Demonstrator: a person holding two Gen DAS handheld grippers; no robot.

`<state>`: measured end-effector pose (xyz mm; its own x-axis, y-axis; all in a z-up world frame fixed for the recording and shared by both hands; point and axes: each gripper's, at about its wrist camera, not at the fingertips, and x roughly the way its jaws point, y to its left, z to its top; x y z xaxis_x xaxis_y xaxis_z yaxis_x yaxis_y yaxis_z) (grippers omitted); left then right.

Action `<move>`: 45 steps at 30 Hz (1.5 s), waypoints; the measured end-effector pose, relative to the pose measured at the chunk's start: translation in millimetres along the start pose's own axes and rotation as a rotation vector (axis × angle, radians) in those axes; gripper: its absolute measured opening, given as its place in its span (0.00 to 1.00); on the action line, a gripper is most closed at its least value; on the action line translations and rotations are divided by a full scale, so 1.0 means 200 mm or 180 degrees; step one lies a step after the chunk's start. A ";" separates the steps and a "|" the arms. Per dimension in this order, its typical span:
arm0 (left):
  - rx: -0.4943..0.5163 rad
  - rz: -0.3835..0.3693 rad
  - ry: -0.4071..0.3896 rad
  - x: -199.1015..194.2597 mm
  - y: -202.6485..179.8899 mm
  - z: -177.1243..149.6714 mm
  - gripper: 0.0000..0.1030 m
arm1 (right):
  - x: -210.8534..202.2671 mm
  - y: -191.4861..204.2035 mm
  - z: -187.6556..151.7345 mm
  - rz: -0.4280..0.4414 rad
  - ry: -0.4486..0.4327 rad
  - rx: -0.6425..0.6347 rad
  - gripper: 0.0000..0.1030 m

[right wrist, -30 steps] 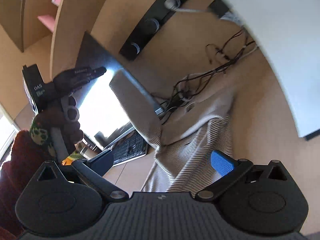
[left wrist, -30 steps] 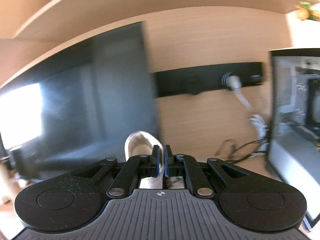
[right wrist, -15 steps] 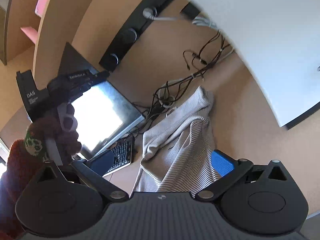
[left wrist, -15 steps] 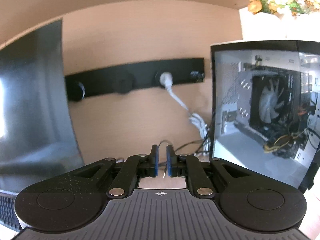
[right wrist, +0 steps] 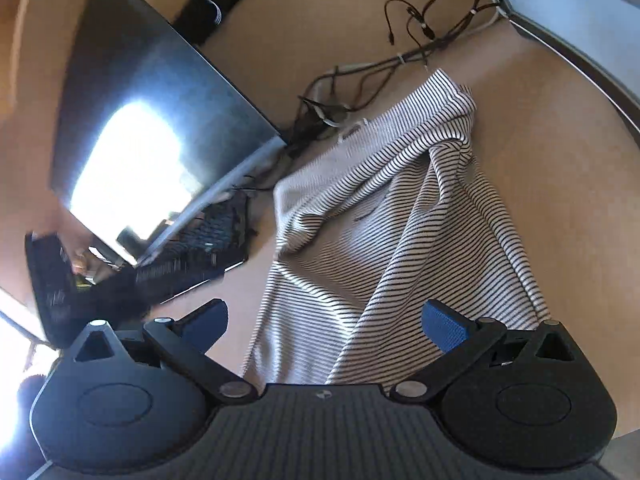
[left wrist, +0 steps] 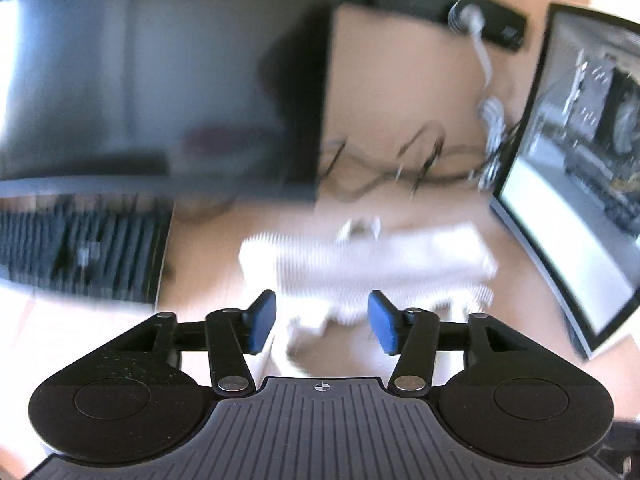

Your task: Fold clothes

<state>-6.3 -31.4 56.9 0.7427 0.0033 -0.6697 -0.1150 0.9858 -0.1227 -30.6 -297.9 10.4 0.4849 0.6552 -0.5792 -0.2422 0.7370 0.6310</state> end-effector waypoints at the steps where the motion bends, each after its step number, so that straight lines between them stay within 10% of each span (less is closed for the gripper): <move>1: -0.0070 -0.0028 0.0095 0.02 0.04 -0.04 0.60 | 0.01 0.03 0.00 -0.0094 -0.0005 -0.0059 1.00; 8: -0.0203 -0.0363 0.0474 0.13 0.15 -0.14 0.83 | -0.03 0.14 0.09 -0.0619 -0.0173 -0.0363 1.00; 16: -0.0039 -0.0610 0.0301 0.23 0.02 0.01 0.91 | 0.02 0.03 0.38 -0.0730 -0.0544 -0.0553 1.00; 25: 0.0255 -0.0296 0.0365 0.38 0.00 0.07 0.92 | 0.34 -0.10 0.64 -0.0875 -0.0712 -0.0713 0.63; 37: 0.0298 0.0124 0.0574 0.61 0.10 0.14 0.92 | 0.63 -0.30 0.71 -0.1050 -0.0372 -0.0511 0.60; 41: 0.0215 0.0179 0.0621 0.64 0.15 0.14 0.92 | 0.62 -0.28 0.70 -0.1025 -0.0351 -0.0571 0.31; 45: 0.0126 0.0170 0.0647 0.64 0.18 0.13 0.93 | 0.58 -0.28 0.67 -0.1010 -0.0364 -0.0594 0.25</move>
<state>101.4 9.6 -14.2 0.5874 0.0257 -0.8089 -0.1216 0.9910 -0.0568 151.3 -285.2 -22.0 0.6484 0.3748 -0.6626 -0.2087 0.9246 0.3188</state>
